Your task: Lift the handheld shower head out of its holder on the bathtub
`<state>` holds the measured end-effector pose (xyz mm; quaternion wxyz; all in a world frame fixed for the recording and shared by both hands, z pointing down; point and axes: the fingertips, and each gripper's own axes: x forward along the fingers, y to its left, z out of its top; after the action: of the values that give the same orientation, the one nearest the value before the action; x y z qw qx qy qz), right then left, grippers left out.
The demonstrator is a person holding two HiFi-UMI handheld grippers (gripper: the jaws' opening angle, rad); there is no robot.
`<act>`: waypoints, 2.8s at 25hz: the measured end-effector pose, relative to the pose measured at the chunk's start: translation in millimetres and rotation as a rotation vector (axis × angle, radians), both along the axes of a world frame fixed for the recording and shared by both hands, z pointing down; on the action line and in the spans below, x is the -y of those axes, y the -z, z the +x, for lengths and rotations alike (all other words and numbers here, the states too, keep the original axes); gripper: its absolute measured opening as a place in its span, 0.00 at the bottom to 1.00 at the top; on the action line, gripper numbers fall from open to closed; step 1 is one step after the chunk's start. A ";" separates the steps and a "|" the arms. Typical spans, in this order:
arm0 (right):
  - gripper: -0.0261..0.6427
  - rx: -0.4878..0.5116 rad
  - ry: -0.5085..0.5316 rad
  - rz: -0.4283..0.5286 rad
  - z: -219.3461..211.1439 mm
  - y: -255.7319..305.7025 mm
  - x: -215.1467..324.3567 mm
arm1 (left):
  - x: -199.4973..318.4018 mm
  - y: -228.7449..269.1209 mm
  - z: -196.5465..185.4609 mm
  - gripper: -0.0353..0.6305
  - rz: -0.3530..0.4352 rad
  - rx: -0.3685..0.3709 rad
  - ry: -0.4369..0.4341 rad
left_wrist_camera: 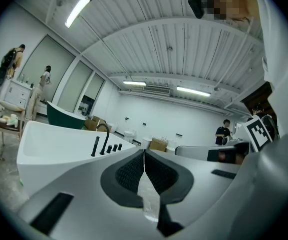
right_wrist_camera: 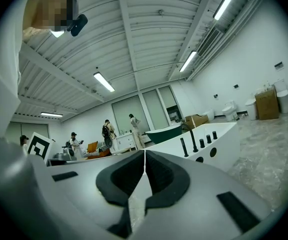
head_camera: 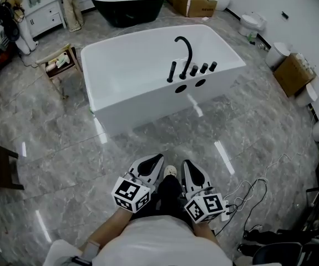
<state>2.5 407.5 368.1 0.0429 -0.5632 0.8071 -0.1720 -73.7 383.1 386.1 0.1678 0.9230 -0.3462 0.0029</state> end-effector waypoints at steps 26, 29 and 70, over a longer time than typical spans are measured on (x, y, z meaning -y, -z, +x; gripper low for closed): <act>0.06 -0.010 0.040 0.013 60.9 -2.6 198.4 | 182.9 -6.9 45.0 0.07 -0.022 0.032 0.107; 0.07 -0.014 0.051 0.013 67.3 -3.5 219.6 | 202.9 -9.1 54.0 0.07 -0.031 0.037 0.110; 0.07 0.025 0.053 -0.062 108.8 -43.8 377.7 | 355.1 -41.4 91.2 0.07 -0.096 0.050 0.139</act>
<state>111.2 29.8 411.9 0.0311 -0.5405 0.8154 -0.2049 17.6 28.0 427.4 0.2031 0.8874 -0.4128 0.0307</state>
